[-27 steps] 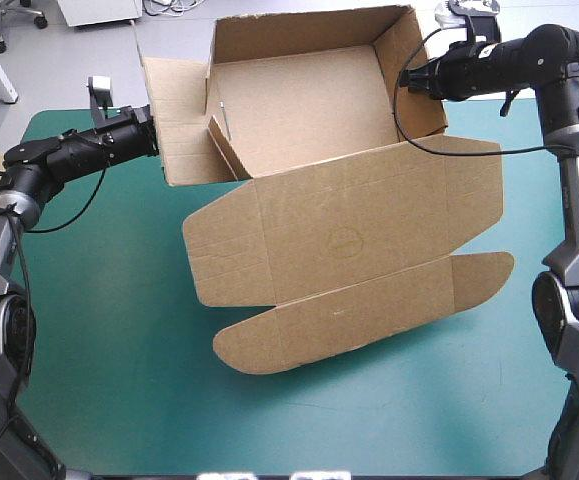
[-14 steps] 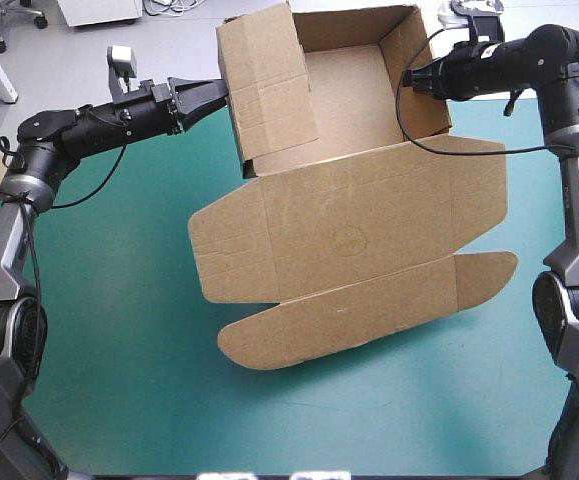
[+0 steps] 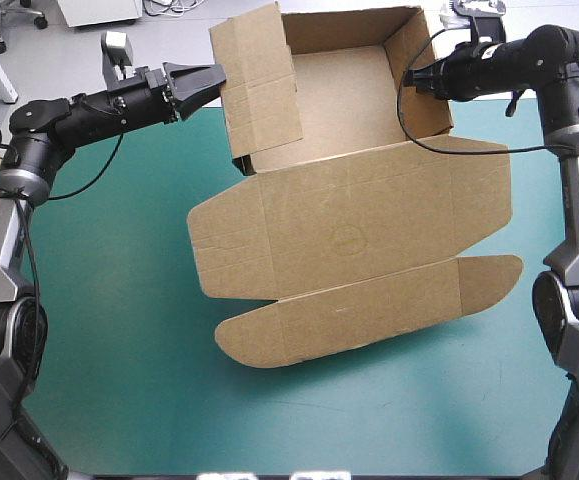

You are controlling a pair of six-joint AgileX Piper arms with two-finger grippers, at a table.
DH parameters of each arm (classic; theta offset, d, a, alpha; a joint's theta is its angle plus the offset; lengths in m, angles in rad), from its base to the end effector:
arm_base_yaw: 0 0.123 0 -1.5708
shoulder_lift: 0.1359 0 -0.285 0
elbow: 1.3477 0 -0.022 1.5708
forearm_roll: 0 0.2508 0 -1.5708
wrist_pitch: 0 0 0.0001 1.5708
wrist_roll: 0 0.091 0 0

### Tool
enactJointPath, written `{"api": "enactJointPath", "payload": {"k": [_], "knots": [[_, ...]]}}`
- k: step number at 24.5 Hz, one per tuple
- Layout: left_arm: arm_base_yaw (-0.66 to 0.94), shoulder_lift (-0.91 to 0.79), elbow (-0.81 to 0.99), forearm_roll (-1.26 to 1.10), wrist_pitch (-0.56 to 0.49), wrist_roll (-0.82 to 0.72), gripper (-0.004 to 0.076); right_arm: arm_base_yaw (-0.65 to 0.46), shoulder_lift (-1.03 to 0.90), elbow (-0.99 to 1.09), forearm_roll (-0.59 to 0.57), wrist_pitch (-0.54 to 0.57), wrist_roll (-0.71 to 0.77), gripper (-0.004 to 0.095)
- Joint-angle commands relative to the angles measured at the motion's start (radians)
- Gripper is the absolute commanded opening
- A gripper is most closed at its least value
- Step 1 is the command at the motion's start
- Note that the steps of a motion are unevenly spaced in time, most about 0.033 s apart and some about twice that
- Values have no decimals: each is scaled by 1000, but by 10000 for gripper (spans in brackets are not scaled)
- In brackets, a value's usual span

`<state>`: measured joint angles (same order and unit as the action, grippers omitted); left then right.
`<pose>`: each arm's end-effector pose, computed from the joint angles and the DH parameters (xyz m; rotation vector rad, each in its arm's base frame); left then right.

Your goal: Fold the box

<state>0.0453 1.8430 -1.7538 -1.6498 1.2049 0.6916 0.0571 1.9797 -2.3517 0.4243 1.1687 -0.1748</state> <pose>0.3999 -0.0667 0.4127 0.2165 1.7294 -1.6113 0.4258 0.0589 0.4449 -0.2726 2.2101 0.4665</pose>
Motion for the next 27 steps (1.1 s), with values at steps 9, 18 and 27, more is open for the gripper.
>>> {"api": "enactJointPath", "payload": {"k": [9,18,27], "knots": [[-81,-54,-150,223,8,-121,438,20,-58,-22,27,-60,36,-11],[-109,-54,-254,449,-65,-260,438,87,-56,-22,-108,-45,119,-11],[-215,-53,-271,796,-144,-412,426,95,-56,-22,-119,-3,175,-7]]}}
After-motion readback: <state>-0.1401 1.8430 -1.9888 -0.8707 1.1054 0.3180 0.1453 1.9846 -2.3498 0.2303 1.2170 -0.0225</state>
